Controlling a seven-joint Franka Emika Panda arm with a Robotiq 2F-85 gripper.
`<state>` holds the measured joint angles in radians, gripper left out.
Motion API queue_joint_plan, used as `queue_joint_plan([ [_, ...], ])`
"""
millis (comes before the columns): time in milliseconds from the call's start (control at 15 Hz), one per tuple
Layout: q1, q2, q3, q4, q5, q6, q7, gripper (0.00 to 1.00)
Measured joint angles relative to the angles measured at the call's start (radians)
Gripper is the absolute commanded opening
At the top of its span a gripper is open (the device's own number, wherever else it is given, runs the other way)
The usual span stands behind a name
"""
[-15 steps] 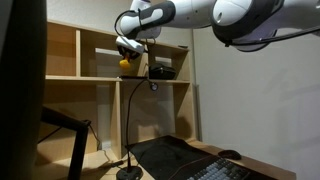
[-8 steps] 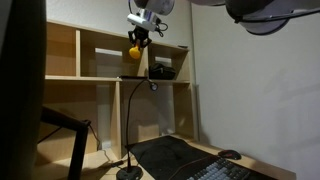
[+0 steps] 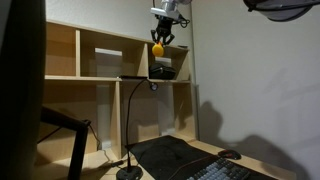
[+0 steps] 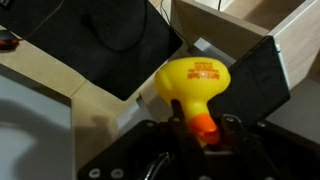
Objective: Place the duck toy on the black mat
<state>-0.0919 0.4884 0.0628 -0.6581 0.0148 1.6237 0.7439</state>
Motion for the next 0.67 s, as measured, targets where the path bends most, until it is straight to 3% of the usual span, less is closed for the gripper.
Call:
queue_joint_plan([
  [333, -0.143, -0.029, -0.009, -0.143, 0.099, -0.063, 0.044, 0.07],
  [667, -0.238, -0.053, -0.037, -0.357, 0.185, -0.023, 0.152, 0.07],
])
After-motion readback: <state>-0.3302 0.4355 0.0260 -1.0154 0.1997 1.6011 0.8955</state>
